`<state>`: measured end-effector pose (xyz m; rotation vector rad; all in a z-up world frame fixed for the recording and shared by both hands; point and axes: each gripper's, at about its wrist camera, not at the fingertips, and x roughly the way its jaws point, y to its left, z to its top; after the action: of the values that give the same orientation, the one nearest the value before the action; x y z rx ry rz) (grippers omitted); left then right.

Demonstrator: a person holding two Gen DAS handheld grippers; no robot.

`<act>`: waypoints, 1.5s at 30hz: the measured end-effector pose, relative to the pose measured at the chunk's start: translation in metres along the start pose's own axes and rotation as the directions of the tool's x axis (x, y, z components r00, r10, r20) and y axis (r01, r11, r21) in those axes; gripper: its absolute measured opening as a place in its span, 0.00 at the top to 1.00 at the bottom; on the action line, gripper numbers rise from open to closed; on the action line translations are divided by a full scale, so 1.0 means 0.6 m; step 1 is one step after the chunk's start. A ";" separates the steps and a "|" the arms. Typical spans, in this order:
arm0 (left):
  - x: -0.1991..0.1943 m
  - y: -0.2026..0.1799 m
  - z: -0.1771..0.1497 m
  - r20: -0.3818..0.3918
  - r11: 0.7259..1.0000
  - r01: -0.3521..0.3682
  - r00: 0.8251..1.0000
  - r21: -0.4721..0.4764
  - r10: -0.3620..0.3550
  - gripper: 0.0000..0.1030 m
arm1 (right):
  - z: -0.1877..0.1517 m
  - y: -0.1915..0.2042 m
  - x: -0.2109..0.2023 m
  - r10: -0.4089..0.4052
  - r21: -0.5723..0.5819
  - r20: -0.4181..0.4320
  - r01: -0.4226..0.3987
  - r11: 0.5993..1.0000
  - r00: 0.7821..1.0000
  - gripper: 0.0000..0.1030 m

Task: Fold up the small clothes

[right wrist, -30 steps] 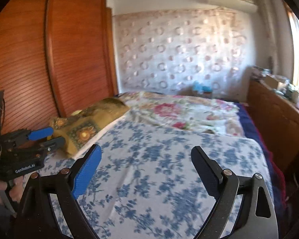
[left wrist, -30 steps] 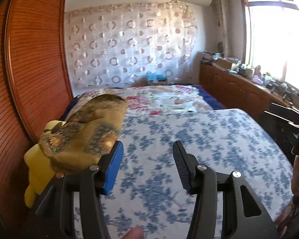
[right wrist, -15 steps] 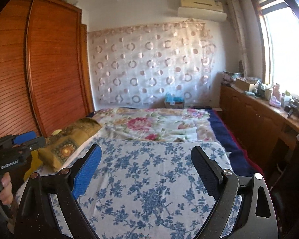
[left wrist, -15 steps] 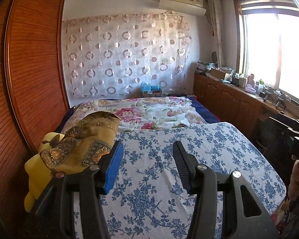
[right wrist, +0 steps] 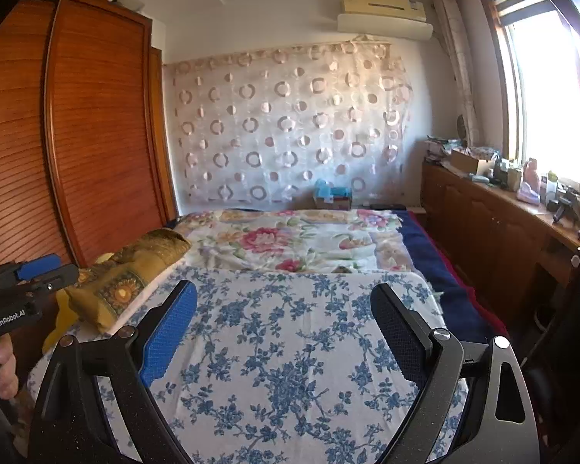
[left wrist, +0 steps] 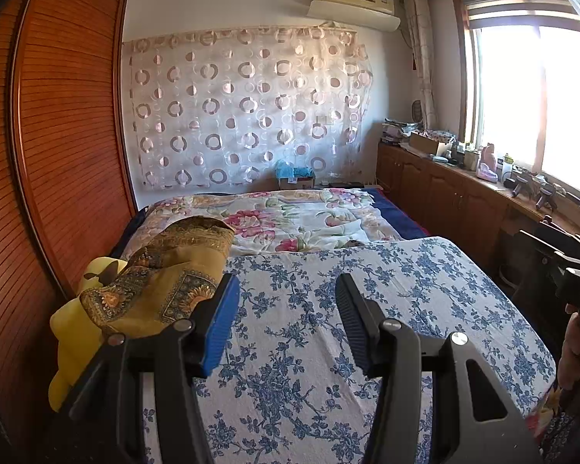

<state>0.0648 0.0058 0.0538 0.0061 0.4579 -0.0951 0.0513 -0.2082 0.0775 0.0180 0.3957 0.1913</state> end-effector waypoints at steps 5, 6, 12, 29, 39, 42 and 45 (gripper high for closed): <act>-0.006 -0.001 0.001 0.006 1.000 -0.002 1.000 -0.001 0.002 0.50 | -0.003 0.001 -0.001 -0.006 -0.003 0.000 0.006 1.000 1.000 0.10; -0.007 -0.001 0.001 0.007 1.000 -0.002 1.000 -0.001 0.002 0.50 | -0.003 0.001 -0.003 -0.009 -0.006 0.002 0.009 1.000 1.000 0.10; -0.008 0.000 0.002 0.008 1.000 -0.003 1.000 -0.001 0.003 0.50 | -0.007 -0.001 -0.004 -0.016 -0.006 0.003 0.016 1.000 1.000 0.10; -0.014 0.005 0.005 0.011 1.000 -0.005 1.000 -0.002 0.005 0.50 | -0.008 -0.001 -0.006 -0.017 -0.005 0.002 0.017 1.000 1.000 0.10; -0.013 0.005 0.003 0.013 1.000 -0.005 1.000 -0.001 0.005 0.50 | -0.008 -0.001 -0.006 -0.017 -0.006 0.000 0.017 1.000 1.000 0.10; -0.016 0.008 0.007 0.015 1.000 -0.003 1.000 -0.002 0.003 0.50 | -0.007 0.000 -0.005 -0.017 -0.006 0.000 0.017 1.000 1.000 0.10; -0.017 0.009 0.009 0.015 1.000 -0.003 1.000 -0.002 0.003 0.50 | -0.008 0.000 -0.006 -0.018 -0.006 0.001 0.018 1.000 1.000 0.10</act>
<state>0.0585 0.0119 0.0628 0.0045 0.4426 -0.0915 0.0461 -0.2093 0.0745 0.0087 0.3946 0.1751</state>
